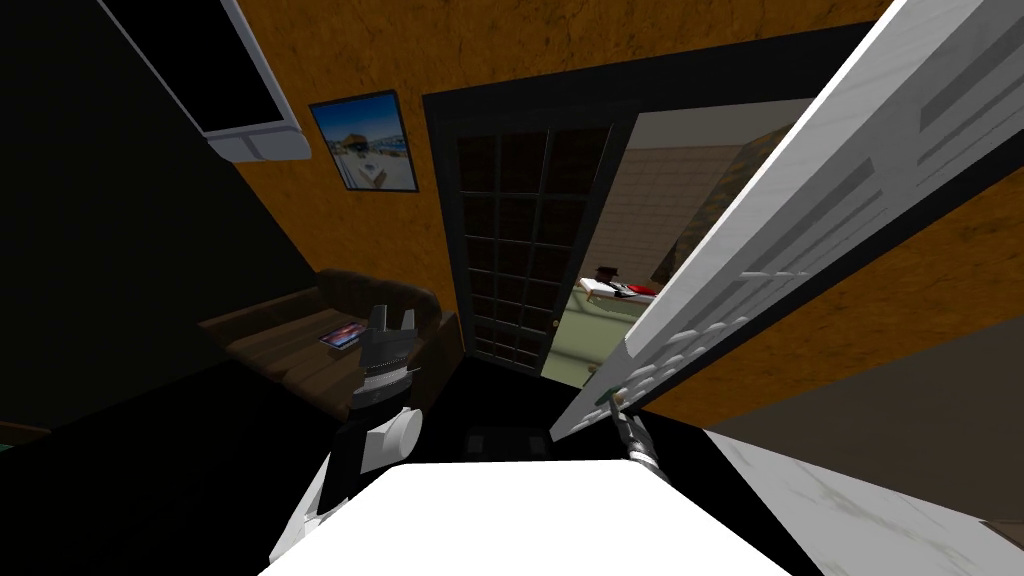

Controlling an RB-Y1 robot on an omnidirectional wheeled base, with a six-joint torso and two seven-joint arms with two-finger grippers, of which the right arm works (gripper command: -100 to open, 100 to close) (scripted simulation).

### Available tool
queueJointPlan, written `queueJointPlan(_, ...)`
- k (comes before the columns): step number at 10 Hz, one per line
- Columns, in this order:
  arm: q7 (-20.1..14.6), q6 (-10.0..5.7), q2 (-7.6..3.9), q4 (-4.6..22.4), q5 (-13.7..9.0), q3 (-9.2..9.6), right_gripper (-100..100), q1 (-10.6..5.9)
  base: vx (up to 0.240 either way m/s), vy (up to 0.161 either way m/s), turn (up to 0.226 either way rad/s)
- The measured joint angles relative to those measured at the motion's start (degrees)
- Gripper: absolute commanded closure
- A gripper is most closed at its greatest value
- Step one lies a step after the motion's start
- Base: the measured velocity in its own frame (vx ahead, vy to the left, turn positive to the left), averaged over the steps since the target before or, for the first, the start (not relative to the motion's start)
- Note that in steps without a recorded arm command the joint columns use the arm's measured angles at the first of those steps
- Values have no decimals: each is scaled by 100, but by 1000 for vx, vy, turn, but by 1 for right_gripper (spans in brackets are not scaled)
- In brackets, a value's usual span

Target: Pull the door open

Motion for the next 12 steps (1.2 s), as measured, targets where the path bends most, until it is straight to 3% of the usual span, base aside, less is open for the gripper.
queueJointPlan(2,-59,113,68,-244,15,33,100,130,-12,7,4)
queueJointPlan(4,-207,113,39,-250,-31,49,100,186,-36,-9,36)
queueJointPlan(5,-273,44,7,-136,-71,43,100,162,-27,-4,16)
queueJointPlan(9,-335,6,-39,-26,-92,49,100,112,1,3,3)
queueJointPlan(10,-351,-16,-40,-34,-95,47,100,146,-7,4,-8)
queueJointPlan(12,-442,109,11,-248,-105,76,100,222,-27,0,38)
